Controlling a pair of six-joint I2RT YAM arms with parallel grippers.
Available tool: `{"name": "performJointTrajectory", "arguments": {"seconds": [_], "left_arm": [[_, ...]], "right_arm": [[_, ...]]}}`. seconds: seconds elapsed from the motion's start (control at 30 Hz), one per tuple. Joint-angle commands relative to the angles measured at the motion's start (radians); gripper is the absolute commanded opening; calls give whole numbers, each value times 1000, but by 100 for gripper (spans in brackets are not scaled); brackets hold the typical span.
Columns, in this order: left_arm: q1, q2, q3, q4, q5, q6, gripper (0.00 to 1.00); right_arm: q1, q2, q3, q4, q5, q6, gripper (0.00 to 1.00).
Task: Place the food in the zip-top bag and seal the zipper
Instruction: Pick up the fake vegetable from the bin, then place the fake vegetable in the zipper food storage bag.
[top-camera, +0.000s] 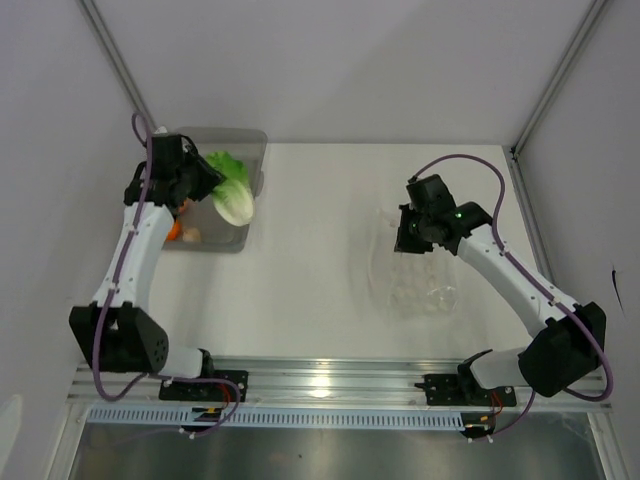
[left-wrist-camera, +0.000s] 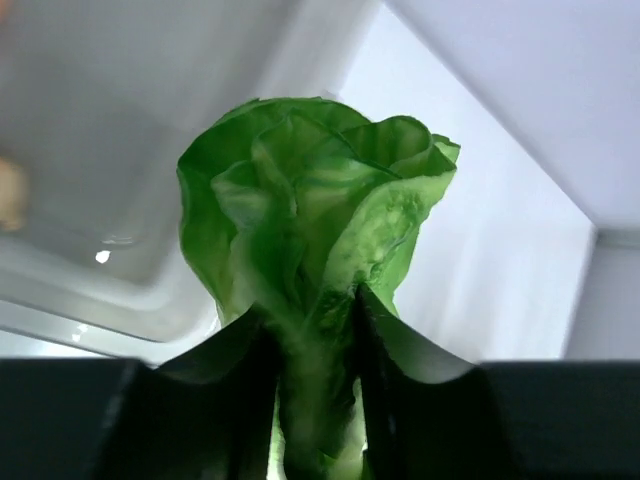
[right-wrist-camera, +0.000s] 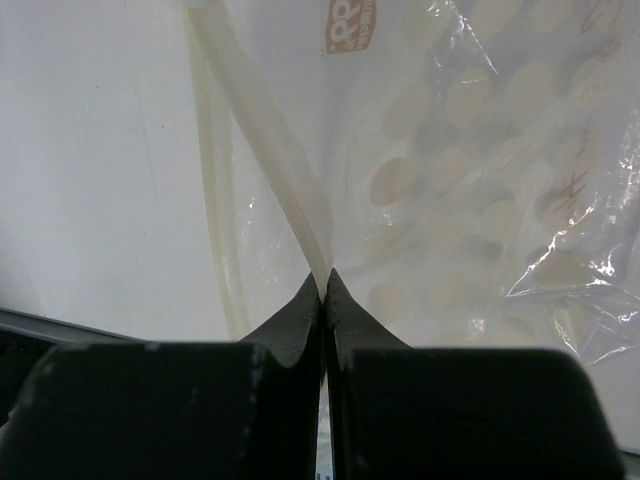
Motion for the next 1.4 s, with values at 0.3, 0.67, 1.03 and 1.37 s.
{"name": "performJointTrajectory", "arguments": {"seconds": [0.3,0.67,1.03,1.37], "left_arm": [[-452,-452,-428,692,181,19,49],[-771,-436,-572,1032,-94,54,49],[-895,-308,-563,1203,-254,-6,46],[-909,-236,-644,1420,-225,-10,47]], "right_arm": [[-41,0,78,-12,-227,45,0],[-38,-11,45,-1,-324,88,0],[-45,-31,20,42,-451,155,0],[-98,-74,-33,117,-623,272,0]]}}
